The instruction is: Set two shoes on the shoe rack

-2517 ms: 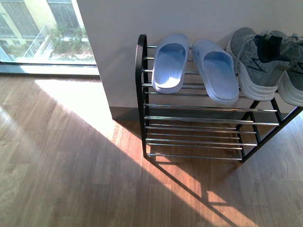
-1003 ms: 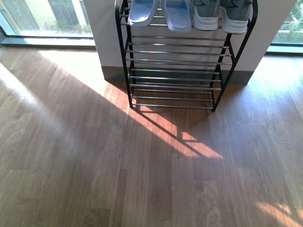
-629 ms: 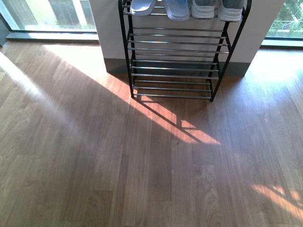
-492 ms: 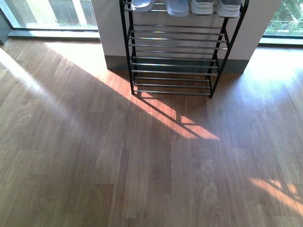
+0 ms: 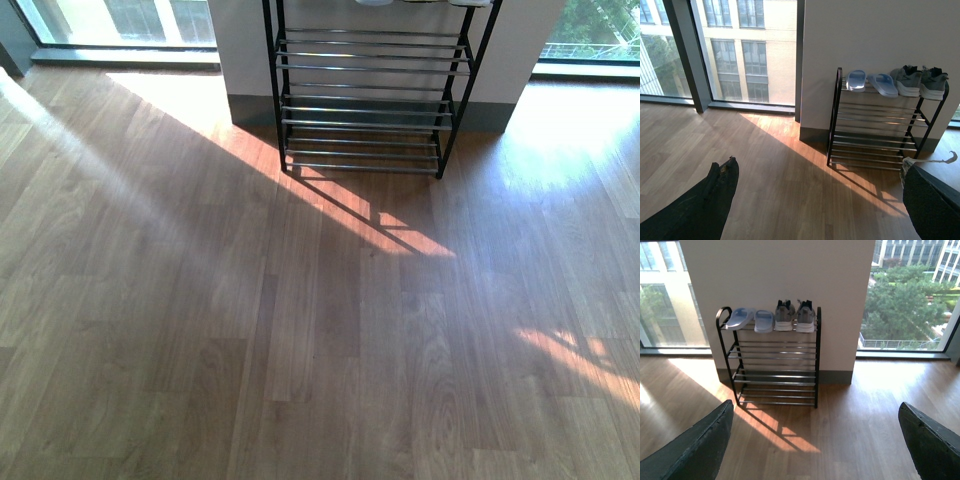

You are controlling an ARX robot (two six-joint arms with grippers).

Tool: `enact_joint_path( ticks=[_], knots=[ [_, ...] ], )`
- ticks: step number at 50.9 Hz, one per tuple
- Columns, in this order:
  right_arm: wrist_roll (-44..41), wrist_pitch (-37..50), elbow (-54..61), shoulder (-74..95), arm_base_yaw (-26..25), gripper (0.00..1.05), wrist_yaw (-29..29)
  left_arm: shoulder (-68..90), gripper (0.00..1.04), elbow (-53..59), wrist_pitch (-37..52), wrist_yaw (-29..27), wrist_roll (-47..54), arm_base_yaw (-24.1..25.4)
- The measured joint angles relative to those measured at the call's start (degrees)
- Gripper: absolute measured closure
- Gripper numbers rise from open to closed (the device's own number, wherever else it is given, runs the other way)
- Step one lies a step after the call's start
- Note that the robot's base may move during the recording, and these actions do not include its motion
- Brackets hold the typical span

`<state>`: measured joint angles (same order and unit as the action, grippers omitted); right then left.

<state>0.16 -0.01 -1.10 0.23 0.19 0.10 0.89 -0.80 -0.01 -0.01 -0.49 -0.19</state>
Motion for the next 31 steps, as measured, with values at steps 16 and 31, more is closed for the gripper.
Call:
enact_joint_path(
  ticks=[16,31],
  knots=[
    [0.00,0.00,0.00,0.00,0.00,0.09,0.02,0.00,0.09,0.00,0.00,0.02,0.02,0.00],
    [-0.02,0.00,0.00,0.00,0.00,0.09,0.00,0.00,0.09,0.00,0.00,0.00,0.00,0.00]
  ],
)
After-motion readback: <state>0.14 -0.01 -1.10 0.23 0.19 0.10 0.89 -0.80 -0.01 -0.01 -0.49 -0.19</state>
